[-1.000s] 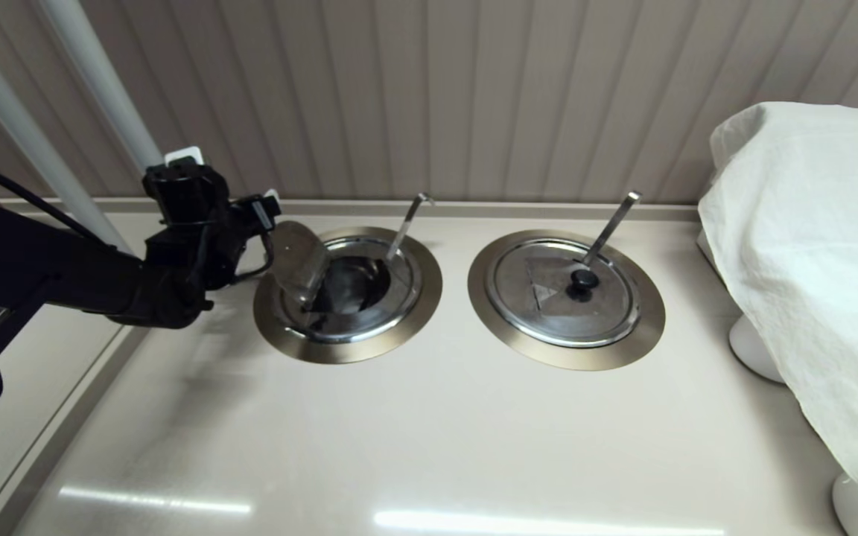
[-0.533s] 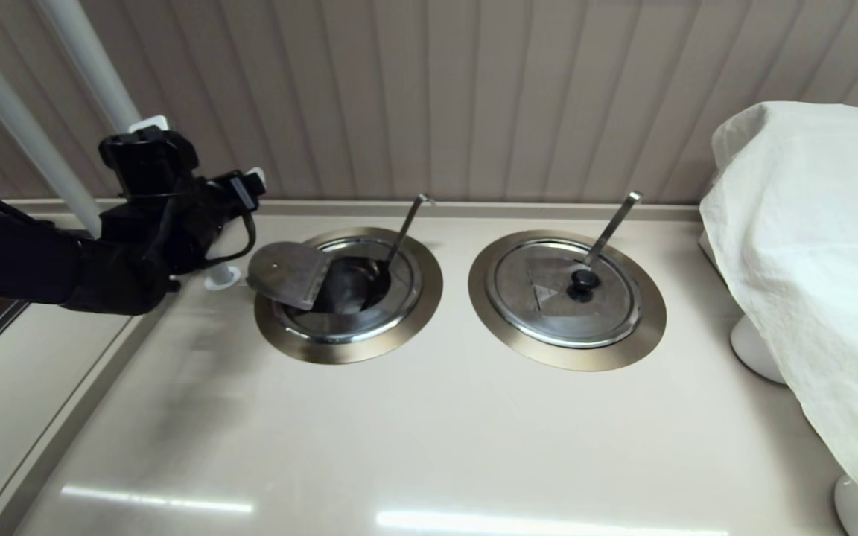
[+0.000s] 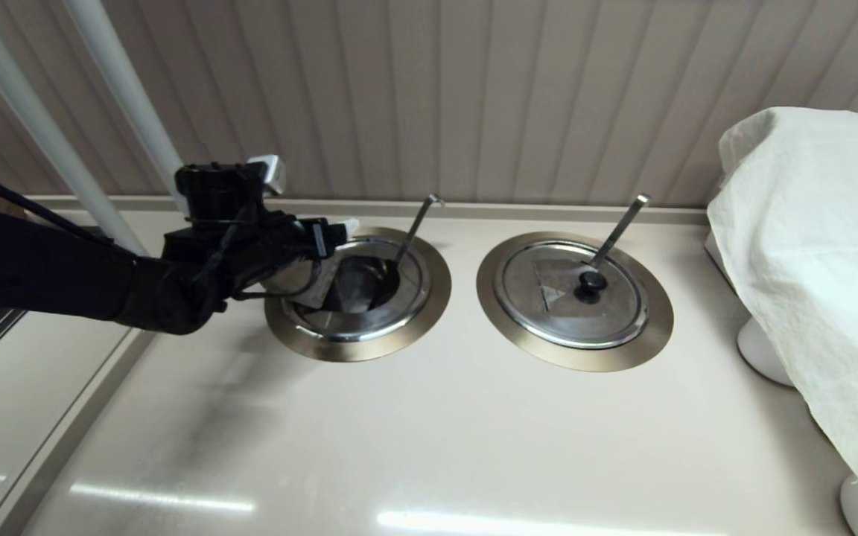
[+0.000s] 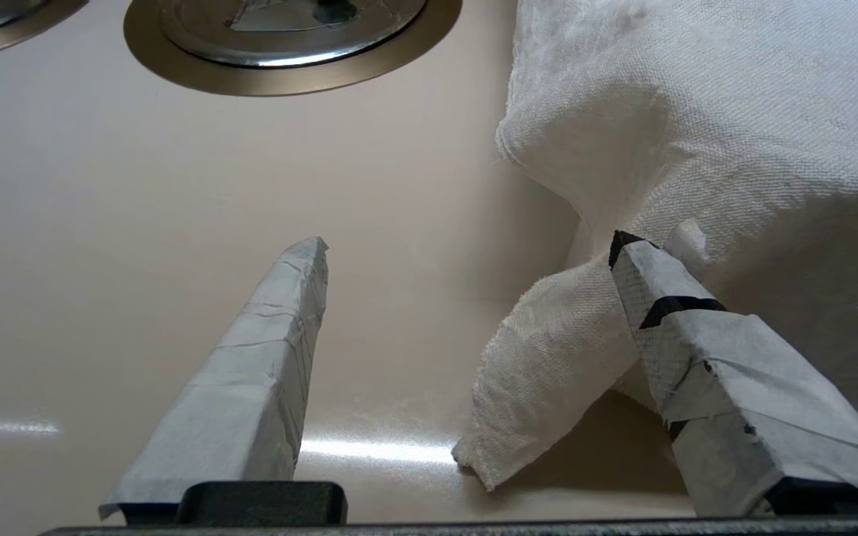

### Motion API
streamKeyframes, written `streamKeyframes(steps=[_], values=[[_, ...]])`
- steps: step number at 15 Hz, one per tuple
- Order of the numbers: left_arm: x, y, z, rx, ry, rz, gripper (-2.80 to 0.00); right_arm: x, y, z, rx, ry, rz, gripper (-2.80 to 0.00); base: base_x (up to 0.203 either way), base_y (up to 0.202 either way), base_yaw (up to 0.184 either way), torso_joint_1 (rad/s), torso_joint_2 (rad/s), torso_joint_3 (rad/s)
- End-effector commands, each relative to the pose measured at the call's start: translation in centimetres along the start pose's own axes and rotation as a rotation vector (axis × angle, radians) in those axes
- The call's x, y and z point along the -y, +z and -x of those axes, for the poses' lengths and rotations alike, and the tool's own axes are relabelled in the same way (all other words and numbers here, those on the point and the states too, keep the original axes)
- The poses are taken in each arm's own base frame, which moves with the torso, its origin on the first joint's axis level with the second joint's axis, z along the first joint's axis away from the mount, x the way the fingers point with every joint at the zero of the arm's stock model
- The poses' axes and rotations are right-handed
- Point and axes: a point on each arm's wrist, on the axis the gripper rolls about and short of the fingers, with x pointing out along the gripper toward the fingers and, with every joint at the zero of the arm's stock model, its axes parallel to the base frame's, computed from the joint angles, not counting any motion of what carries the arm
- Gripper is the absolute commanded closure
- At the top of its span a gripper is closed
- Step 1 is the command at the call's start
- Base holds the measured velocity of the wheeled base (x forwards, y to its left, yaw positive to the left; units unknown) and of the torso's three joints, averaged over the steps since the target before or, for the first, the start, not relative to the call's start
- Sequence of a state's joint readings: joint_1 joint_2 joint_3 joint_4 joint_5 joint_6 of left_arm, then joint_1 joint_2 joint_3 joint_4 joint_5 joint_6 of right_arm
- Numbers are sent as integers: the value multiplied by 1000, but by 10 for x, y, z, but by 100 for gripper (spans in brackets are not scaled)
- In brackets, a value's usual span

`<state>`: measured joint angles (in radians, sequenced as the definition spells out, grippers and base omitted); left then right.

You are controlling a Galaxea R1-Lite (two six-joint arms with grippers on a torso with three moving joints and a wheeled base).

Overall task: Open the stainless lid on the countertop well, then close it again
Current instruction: Stir with a spoon

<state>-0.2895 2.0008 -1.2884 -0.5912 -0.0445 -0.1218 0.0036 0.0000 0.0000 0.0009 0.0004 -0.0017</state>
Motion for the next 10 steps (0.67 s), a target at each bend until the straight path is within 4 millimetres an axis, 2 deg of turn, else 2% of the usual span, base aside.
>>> streamKeyframes(steps=[1,3,6,10], values=[[6,-11,-8,-28,-23,-61,-280,0,0,0,0,1,0,-280,0,0,0,0,0,0],[7,-24,-18,-47,-40,-153,-280,0,0,0,-1,1,0,-280,0,0,0,0,0,0],[21,-32,-33,-45,-79,-170,-280,0,0,0,1,1,0,-280,0,0,0,0,0,0],[25,-51,-57,-63,-91,-169,-280,0,0,0,1,1,0,-280,0,0,0,0,0,0]])
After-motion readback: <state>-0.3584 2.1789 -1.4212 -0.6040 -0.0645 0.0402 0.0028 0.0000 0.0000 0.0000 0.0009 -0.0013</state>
